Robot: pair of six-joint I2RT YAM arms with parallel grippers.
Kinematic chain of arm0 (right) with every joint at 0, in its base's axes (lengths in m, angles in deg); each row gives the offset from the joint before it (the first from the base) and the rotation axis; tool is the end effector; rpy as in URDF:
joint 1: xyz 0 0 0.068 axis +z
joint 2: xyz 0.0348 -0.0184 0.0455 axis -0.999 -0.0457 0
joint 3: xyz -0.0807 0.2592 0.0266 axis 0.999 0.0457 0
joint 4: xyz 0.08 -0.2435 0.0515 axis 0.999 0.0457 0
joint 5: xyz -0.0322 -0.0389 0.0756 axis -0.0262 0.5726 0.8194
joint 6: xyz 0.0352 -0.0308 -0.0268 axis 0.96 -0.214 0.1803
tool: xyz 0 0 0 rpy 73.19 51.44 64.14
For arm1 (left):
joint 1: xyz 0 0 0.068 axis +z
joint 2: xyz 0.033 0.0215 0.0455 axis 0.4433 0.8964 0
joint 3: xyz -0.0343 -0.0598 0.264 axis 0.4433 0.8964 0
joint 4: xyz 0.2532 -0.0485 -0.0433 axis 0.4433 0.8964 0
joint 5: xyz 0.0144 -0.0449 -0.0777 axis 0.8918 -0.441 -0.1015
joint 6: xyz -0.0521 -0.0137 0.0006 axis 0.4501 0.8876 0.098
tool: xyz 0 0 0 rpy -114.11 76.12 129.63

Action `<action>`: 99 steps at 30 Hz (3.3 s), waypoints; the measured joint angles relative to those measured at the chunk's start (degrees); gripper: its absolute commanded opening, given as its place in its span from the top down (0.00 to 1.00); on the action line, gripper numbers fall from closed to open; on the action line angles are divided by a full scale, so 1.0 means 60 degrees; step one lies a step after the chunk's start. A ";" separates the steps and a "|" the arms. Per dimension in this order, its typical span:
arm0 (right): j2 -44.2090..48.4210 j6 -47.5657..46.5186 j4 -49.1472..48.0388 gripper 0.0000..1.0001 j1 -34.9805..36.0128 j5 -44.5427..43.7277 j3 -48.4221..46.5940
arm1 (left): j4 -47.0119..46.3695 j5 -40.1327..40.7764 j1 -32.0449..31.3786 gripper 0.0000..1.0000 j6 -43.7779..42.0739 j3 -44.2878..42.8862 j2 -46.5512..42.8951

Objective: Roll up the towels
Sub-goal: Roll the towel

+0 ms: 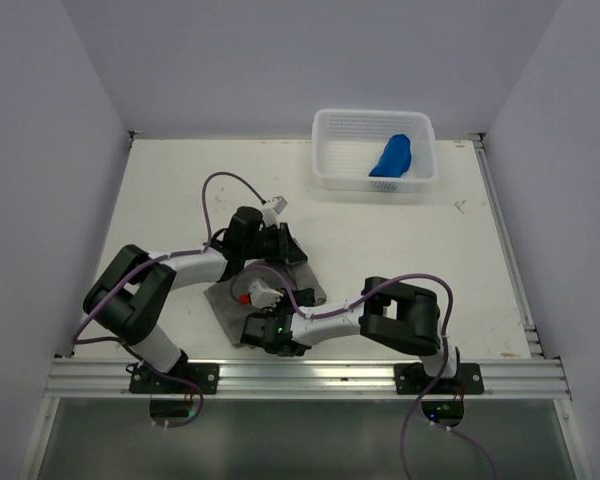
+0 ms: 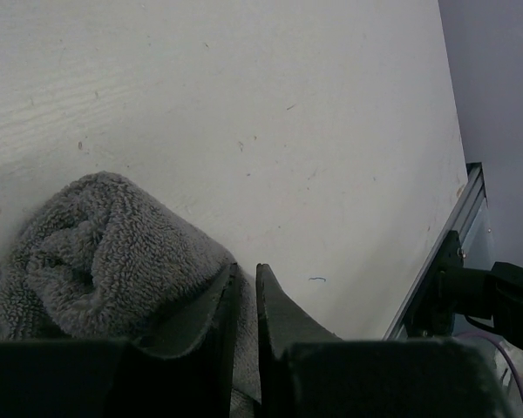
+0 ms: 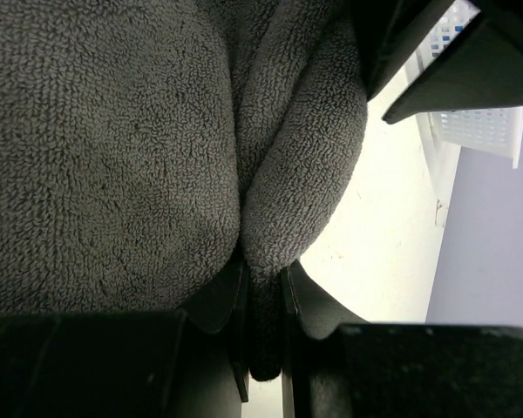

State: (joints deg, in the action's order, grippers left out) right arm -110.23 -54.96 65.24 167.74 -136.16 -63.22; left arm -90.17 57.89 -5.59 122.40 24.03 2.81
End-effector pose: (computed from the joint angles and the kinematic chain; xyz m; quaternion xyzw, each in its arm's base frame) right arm 0.0922 0.3510 0.1181 -0.3978 0.7428 -0.2838 0.4576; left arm 0.2634 -0.1826 0.1698 0.0551 0.8588 -0.4356 0.2641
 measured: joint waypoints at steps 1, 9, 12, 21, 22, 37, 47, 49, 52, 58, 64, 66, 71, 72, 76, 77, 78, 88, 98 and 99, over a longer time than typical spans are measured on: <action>0.0000 -0.0029 0.0000 1.00 0.0000 0.0007 0.0000 | -0.0062 -0.0022 0.0000 0.86 -0.0011 0.0000 0.0109; 0.0004 -0.0084 -0.0131 1.00 0.0000 0.0018 0.0062 | 0.0339 0.0772 -0.0007 0.89 -0.0372 -0.0004 0.0299; 0.0080 -0.0066 -0.0328 1.00 -0.0007 0.0033 0.0149 | 0.0557 0.1129 -0.0015 0.89 -0.0448 0.0004 0.0189; 0.1086 0.0557 -0.1239 0.80 -0.0219 0.0732 0.0856 | 0.0466 0.1883 -0.0076 0.92 -0.0463 0.0291 0.0106; 0.1191 0.0652 -0.1344 0.77 -0.0240 0.0801 0.0933 | 0.0441 0.1931 -0.0080 0.93 -0.0430 0.0313 0.0106; 0.3279 0.1625 -0.1384 0.46 -0.0208 0.1362 0.1698 | -0.0215 0.2575 -0.0062 0.96 -0.0138 0.0736 0.0106; 0.6980 0.2583 -0.2189 0.53 -0.1024 0.3304 0.3213 | -0.0484 0.2830 -0.0033 0.98 0.0025 0.1209 -0.0262; 0.7450 0.3013 -0.2860 0.52 -0.2058 0.4488 0.3676 | -0.0488 0.2889 -0.0015 0.98 0.0033 0.1304 -0.0361; 0.7584 0.3741 -0.3683 0.46 -0.3606 0.6273 0.4288 | -0.0492 0.2962 -0.0007 0.98 0.0047 0.1377 -0.0433; 0.6983 0.4849 -0.4827 0.44 -0.4787 0.8706 0.4849 | -0.0605 0.2983 -0.0004 0.98 0.0106 0.1446 -0.0444; 0.6349 0.5490 -0.5614 0.44 -0.5173 0.9872 0.5235 | -0.0780 0.2983 -0.0004 0.99 0.0117 0.1541 -0.0452; 0.6127 0.5581 -0.5810 0.44 -0.5220 1.0051 0.5308 | -0.0805 0.2987 -0.0004 0.99 0.0117 0.1570 -0.0466; 0.5763 0.5829 -0.6411 0.44 -0.5224 1.0535 0.5614 | -0.0823 0.2994 -0.0004 1.00 0.0120 0.1639 -0.0528; 0.5730 0.5880 -0.6499 0.44 -0.5231 1.0644 0.5672 | -0.0827 0.3005 -0.0004 1.00 0.0120 0.1668 -0.0561; 0.5625 0.6029 -0.6918 0.44 -0.5242 1.0885 0.5894 | -0.0827 0.3096 -0.0004 1.00 0.0138 0.1807 -0.0710; 0.5606 0.6084 -0.7016 0.45 -0.5246 1.0932 0.5967 | -0.0820 0.3129 -0.0004 1.00 0.0142 0.1843 -0.0758; 0.5577 0.6120 -0.7147 0.46 -0.5249 1.0965 0.6047 | -0.0812 0.3155 -0.0004 1.00 0.0175 0.1883 -0.0805; 0.5271 0.6415 -0.8062 0.80 -0.5195 1.1216 0.6400 | -0.0750 0.3257 -0.0007 1.00 0.0353 0.1993 -0.0947; 0.5417 0.6007 -0.7858 1.00 -0.4783 1.0539 0.6328 | 0.0138 0.3264 -0.0007 1.00 0.0280 0.1461 -0.0947; 0.5548 0.5854 -0.7683 1.00 -0.4623 1.0193 0.6288 | 0.0321 0.3271 -0.0007 1.00 0.0266 0.1341 -0.0947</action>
State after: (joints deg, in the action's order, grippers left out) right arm -76.94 -19.84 19.14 140.00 -75.00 -25.50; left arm -88.25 77.52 -5.63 124.00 32.07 -2.87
